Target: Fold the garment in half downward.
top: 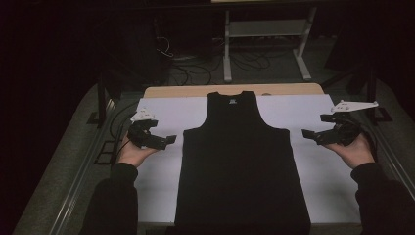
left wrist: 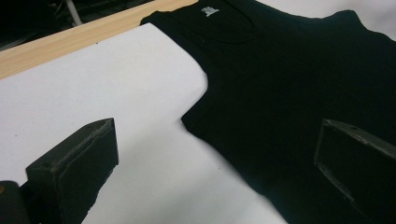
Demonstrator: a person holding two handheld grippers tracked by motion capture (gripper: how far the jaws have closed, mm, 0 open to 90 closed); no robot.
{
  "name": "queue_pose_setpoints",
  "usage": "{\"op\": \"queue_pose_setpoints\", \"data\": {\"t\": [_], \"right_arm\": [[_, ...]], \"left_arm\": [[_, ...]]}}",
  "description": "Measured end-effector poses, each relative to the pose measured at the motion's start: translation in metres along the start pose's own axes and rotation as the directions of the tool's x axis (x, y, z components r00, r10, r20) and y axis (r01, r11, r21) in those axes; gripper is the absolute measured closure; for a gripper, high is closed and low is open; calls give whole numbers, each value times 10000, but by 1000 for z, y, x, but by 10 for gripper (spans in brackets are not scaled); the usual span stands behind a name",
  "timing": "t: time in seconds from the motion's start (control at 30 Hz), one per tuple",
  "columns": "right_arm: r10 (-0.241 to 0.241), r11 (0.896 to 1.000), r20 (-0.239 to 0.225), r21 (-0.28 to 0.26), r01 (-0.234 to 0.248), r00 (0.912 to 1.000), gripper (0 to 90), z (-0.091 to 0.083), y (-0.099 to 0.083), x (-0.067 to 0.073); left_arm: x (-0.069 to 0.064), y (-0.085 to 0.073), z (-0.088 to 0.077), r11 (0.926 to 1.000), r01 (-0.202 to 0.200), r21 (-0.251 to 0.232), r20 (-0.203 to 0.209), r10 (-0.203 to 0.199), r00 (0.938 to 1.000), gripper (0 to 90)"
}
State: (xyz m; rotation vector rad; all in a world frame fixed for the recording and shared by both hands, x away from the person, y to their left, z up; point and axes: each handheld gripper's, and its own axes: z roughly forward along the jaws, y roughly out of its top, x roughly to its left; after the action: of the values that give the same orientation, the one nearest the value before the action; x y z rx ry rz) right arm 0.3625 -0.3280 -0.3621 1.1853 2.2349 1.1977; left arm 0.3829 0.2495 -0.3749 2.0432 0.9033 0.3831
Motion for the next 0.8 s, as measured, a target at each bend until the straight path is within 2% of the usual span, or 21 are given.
{"op": "queue_pose_setpoints", "data": {"t": [0.07,0.4,0.67,0.8], "right_arm": [[6,10000,27,83,-6,10000,0,1,3,-2],[56,9997,-33,254,-55,10000,0,12,13,-11],[5,9992,-205,407,4,9998,0,22,21,-14],[9,9989,-269,476,4,9996,0,28,24,-16]], "left_arm": [[1,1,2,9999,101,-33,70,-101,9999,0],[11,14,9,9998,57,186,102,-59,9999,0],[14,23,22,9992,-28,398,266,17,9996,0],[13,23,29,9993,75,365,367,-88,9993,0]]}}
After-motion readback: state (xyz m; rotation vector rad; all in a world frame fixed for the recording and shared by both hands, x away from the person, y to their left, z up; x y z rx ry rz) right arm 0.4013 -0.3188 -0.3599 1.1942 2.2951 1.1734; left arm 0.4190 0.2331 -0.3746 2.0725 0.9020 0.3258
